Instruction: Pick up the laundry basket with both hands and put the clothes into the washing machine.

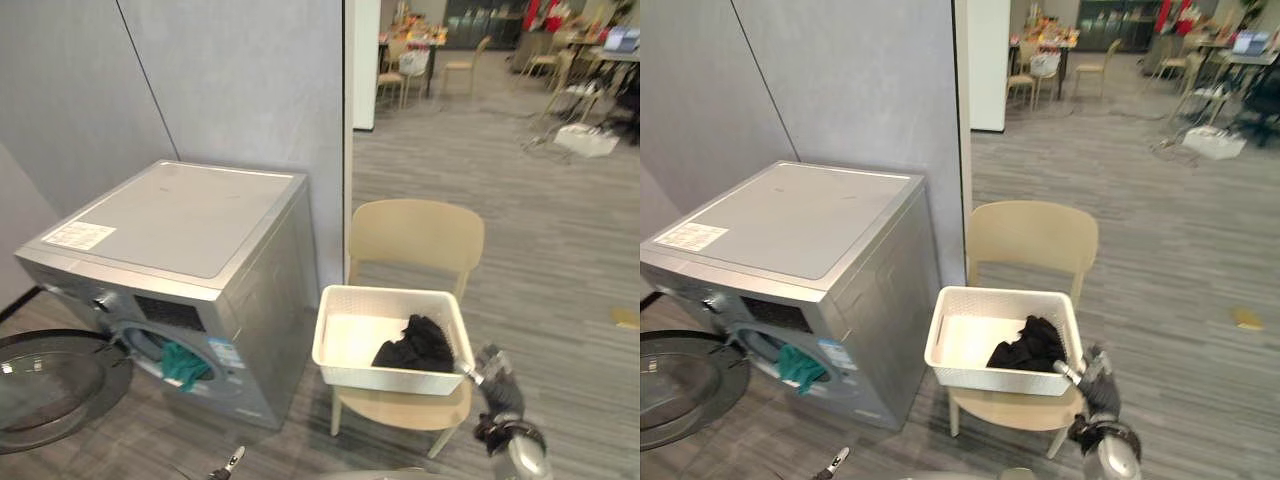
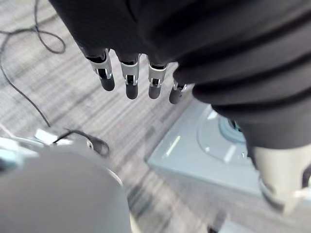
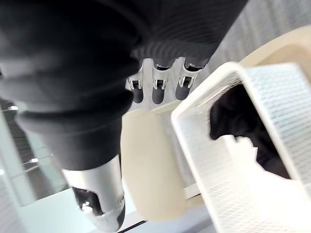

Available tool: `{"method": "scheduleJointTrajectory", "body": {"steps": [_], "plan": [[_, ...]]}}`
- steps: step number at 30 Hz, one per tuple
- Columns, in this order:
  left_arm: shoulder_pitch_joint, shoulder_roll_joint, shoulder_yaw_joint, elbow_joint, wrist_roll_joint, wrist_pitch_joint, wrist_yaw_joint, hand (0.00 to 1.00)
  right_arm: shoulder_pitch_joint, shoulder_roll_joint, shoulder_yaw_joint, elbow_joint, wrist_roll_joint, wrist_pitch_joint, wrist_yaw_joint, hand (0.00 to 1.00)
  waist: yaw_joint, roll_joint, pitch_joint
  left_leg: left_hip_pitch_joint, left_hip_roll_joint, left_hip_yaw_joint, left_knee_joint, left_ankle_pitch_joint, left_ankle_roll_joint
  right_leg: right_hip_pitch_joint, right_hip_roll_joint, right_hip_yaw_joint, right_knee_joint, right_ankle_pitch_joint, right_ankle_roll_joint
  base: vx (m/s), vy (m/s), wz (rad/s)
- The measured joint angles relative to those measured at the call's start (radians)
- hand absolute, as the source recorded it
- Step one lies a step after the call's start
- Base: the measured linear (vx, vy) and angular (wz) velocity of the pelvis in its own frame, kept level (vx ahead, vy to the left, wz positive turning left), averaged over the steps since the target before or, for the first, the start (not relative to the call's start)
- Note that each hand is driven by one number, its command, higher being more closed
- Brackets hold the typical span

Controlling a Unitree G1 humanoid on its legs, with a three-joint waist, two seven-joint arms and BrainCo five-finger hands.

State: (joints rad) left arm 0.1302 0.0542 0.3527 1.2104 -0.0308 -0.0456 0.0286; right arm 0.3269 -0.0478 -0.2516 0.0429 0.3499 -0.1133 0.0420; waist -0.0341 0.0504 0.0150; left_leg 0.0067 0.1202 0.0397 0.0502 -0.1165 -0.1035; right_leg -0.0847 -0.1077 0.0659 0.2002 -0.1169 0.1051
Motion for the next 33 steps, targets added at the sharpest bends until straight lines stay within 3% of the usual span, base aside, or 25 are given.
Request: {"method": "scheduleJointTrajectory", "body": {"steps": [1,2,3,4,8,14,17,19,23,25,26,33], "plan": [[0.0,0.004,-0.008,-0.001,0.022,-0.001,0.0,0.0,0.013,0.012,0.0,-0.069,-0.009,-0.012,-0.006,0.0,-0.016,-0.005,-0.008,0.008,-0.02,-0.012,-0.068,-0.001,0.0,0.015,-0.012,-0.013,-0.076,0.018,-0.01,0.02,0.124,0.59],[-0.012,0.019,-0.007,-0.001,0.039,-0.001,-0.001,0.0,0.016,0.025,-0.008,-0.111,-0.01,-0.03,-0.01,0.0,-0.014,-0.024,-0.006,-0.003,-0.036,-0.025,-0.031,0.01,0.004,0.013,-0.036,-0.018,-0.101,0.041,-0.013,0.02,0.084,0.46],[-0.014,0.023,-0.012,-0.001,0.049,-0.003,0.0,0.0,0.015,0.018,-0.014,-0.154,-0.012,-0.039,-0.018,0.0,-0.006,-0.007,-0.004,-0.004,-0.031,-0.039,-0.012,0.0,0.002,0.018,-0.012,-0.022,-0.119,0.051,-0.005,0.03,0.082,0.19],[-0.013,0.031,-0.021,-0.001,0.054,-0.002,0.004,0.0,0.006,0.013,-0.016,-0.175,-0.024,-0.057,-0.018,0.0,-0.006,-0.012,-0.003,-0.002,-0.028,-0.058,-0.019,0.032,-0.008,0.037,-0.008,-0.027,-0.148,0.079,0.002,0.01,0.069,0.09],[-0.012,0.047,-0.088,-0.025,0.07,-0.009,0.006,0.0,-0.017,-0.037,-0.021,-0.186,-0.123,-0.072,-0.016,0.0,-0.005,-0.031,-0.004,-0.014,-0.034,-0.065,-0.018,0.032,-0.008,0.064,-0.015,-0.033,-0.2,0.086,0.008,0.02,0.048,0.04],[0.006,0.06,-0.188,-0.081,0.081,-0.025,-0.026,0.0,-0.218,-0.351,-0.014,-0.015,-0.247,-0.042,0.026,0.0,-0.004,-0.028,0.001,-0.112,-0.038,-0.07,-0.019,0.033,-0.009,-0.028,-0.015,-0.038,-0.195,0.086,0.008,0.04,0.01,0.04],[0.005,0.058,-0.24,-0.084,0.081,-0.029,-0.04,0.0,-0.391,-0.485,0.047,0.187,-0.243,-0.031,0.044,0.0,0.005,-0.002,0.061,-0.138,-0.039,-0.095,-0.015,0.062,-0.011,-0.054,-0.013,-0.055,-0.173,0.103,-0.001,0.05,-0.012,0.19],[0.006,0.054,-0.273,-0.091,0.081,-0.028,-0.05,0.0,-0.529,-0.568,0.148,0.379,-0.244,-0.023,0.072,0.0,0.027,0.016,0.094,-0.16,-0.038,-0.112,-0.006,0.087,-0.01,-0.086,-0.012,-0.065,-0.148,0.134,0.0,0.08,-0.024,0.13],[-0.004,0.046,-0.284,-0.144,0.041,-0.04,-0.051,0.0,-0.808,-0.637,0.302,0.639,-0.249,-0.007,0.091,0.0,0.057,0.043,0.2,-0.241,-0.028,-0.143,0.033,0.138,-0.014,-0.166,0.001,-0.081,-0.095,0.17,-0.004,0.07,-0.052,0.1],[-0.012,0.046,-0.284,-0.156,0.026,-0.044,-0.051,0.0,-0.877,-0.646,0.325,0.698,-0.249,-0.002,0.094,0.0,0.065,0.041,0.245,-0.252,-0.026,-0.149,0.035,0.147,-0.019,-0.175,0.001,-0.092,-0.087,0.17,-0.004,0.05,-0.045,0.12],[-0.022,0.044,-0.289,-0.161,0.003,-0.049,-0.05,0.0,-0.925,-0.657,0.347,0.746,-0.25,0.004,0.094,0.0,0.088,0.043,0.273,-0.257,-0.027,-0.147,0.036,0.147,-0.019,-0.187,0.0,-0.092,-0.078,0.168,-0.007,0.05,-0.032,0.06],[-0.037,0.046,-0.317,-0.193,-0.068,-0.062,-0.048,0.0,-0.999,-0.619,0.427,0.799,-0.258,0.007,0.092,0.0,0.114,0.04,0.308,-0.317,-0.037,-0.132,0.035,0.15,-0.018,-0.298,-0.017,-0.087,0.037,0.111,-0.011,0.0,-0.008,0.04]]}}
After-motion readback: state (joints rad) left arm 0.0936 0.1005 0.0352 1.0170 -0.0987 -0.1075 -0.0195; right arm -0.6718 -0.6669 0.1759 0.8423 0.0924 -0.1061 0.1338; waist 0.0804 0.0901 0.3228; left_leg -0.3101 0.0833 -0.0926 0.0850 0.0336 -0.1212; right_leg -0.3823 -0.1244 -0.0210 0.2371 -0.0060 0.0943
